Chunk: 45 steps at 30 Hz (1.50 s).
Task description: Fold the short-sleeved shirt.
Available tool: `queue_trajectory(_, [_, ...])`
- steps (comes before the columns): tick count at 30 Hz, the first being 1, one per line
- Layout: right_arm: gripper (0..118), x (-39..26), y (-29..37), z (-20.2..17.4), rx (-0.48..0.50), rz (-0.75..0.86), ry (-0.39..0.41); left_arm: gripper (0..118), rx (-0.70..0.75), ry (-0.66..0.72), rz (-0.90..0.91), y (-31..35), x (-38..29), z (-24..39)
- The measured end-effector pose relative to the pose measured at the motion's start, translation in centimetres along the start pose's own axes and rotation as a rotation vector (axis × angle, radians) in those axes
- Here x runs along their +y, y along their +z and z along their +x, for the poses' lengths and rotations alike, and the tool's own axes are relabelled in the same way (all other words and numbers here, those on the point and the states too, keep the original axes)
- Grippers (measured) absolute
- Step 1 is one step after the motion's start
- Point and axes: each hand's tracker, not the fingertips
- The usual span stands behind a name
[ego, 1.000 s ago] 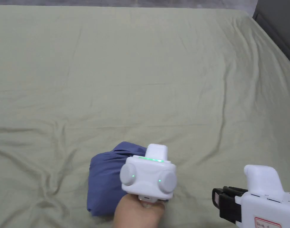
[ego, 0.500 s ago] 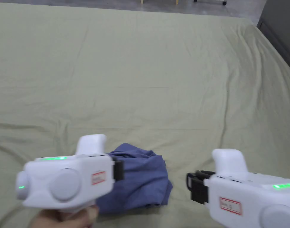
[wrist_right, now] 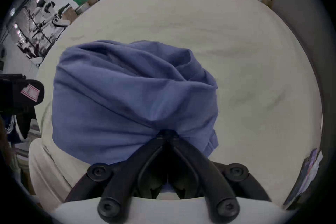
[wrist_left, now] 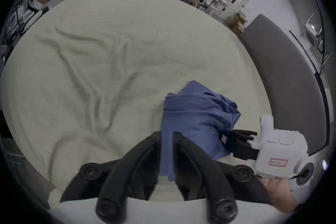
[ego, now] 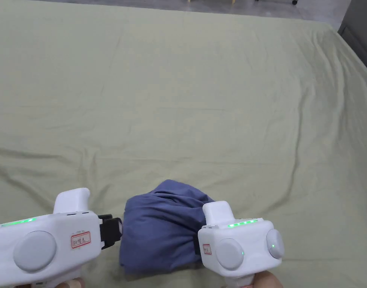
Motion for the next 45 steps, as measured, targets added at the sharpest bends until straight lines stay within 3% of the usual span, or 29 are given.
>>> queue_trajectory(1, [3, 0.1, 0.0, 0.3, 0.016, -0.002, -0.014, 112, -0.012, 0.007, -0.005, -0.4, 0.1, 0.1])
queue_trajectory(4, [3, 0.4, 0.0, 1.0, 0.056, -0.014, -0.076, 118, -0.085, 0.004, 0.024, -1.6, -0.7, 0.9])
queue_trajectory(8, [3, 0.2, -0.1, 1.0, 0.051, -0.009, -0.061, 118, -0.118, -0.02, -0.1, -3.8, -1.0, 2.6])
queue_trajectory(10, [3, 0.1, -0.1, 1.0, 0.052, -0.005, -0.062, 117, -0.048, -0.102, -0.125, -5.2, -0.8, 3.7])
queue_trajectory(11, [3, 0.1, 0.0, 1.0, 0.055, -0.004, -0.066, 110, -0.013, -0.159, -0.133, -5.8, -1.0, 4.3])
queue_trajectory(12, [3, 0.1, 0.0, 1.1, 0.058, -0.003, -0.069, 86, 0.003, -0.205, -0.132, -6.1, -1.4, 4.7])
queue_trajectory(13, [3, 0.0, -0.1, 1.2, 0.062, -0.001, -0.073, 54, 0.078, -0.236, -0.123, -6.3, -1.6, 5.2])
queue_trajectory(16, [3, -0.1, 0.7, 1.6, 0.094, 0.008, -0.102, 45, 0.057, -0.224, -0.109, -5.5, -1.3, 5.3])
queue_trajectory(19, [3, -0.2, 2.5, 2.1, 0.176, 0.068, -0.193, 37, 0.073, -0.22, -0.077, -4.7, -0.1, 3.7])
queue_trajectory(23, [3, 1.2, 5.2, -0.2, 0.069, 0.061, -0.16, 30, -0.008, -0.148, -0.125, -3.0, 1.8, 0.0])
queue_trajectory(25, [3, 2.1, 6.5, -2.4, 0.092, 0.086, -0.147, 30, 0.031, -0.146, -0.117, -1.3, 2.9, -2.8])
queue_trajectory(28, [3, 3.6, 8.5, -7.2, 0.146, 0.139, -0.084, 30, 0.213, -0.198, -0.107, 1.7, 4.6, -8.2])
queue_trajectory(37, [3, 5.9, 12.4, -23.2, 0.371, 0.19, 0.147, 30, 0.635, -0.054, -0.139, 9.4, 8.1, -28.7])
queue_trajectory(41, [3, 5.4, 13.8, -26.9, 0.423, 0.2, 0.225, 30, 0.694, 0.031, -0.195, 9.6, 7.7, -34.6])
queue_trajectory(45, [3, 5.0, 14.2, -27.4, 0.424, 0.2, 0.249, 30, 0.676, 0.012, -0.193, 8.4, 7.0, -34.7])
